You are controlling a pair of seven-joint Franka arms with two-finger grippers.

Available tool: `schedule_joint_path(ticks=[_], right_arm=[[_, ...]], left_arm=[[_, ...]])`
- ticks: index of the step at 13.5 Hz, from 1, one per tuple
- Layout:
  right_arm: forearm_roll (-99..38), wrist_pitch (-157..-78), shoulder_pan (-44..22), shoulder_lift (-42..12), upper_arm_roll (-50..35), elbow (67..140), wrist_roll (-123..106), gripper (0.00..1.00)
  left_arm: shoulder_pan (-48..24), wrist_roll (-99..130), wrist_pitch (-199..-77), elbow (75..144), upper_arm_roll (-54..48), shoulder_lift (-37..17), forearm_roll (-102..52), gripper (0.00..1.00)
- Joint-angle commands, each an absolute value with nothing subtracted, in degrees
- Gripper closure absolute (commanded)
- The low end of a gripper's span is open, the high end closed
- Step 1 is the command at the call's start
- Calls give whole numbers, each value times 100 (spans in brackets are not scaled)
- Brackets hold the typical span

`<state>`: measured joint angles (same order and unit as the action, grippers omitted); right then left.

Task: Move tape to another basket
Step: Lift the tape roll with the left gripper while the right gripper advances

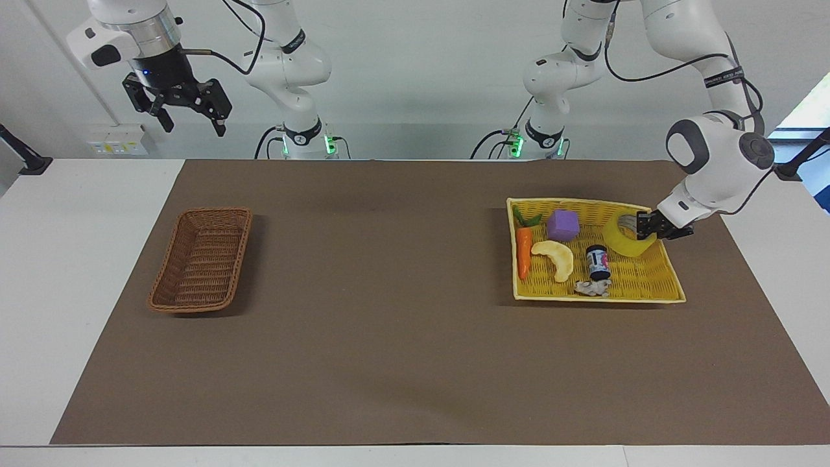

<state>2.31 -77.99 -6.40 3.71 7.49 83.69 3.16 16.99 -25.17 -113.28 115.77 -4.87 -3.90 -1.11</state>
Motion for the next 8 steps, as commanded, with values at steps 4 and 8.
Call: schedule_joint_path(ticks=[4, 8], right_arm=[[-360, -7927, -711, 633, 677, 8912, 184, 0], [-640, -8979, -1290, 493, 677, 9350, 324, 0]], left_arm=[[1513, -1329, -9881, 10390, -589, -325, 264, 100], [846, -66, -9501, 10116, -615, -308, 255, 100]])
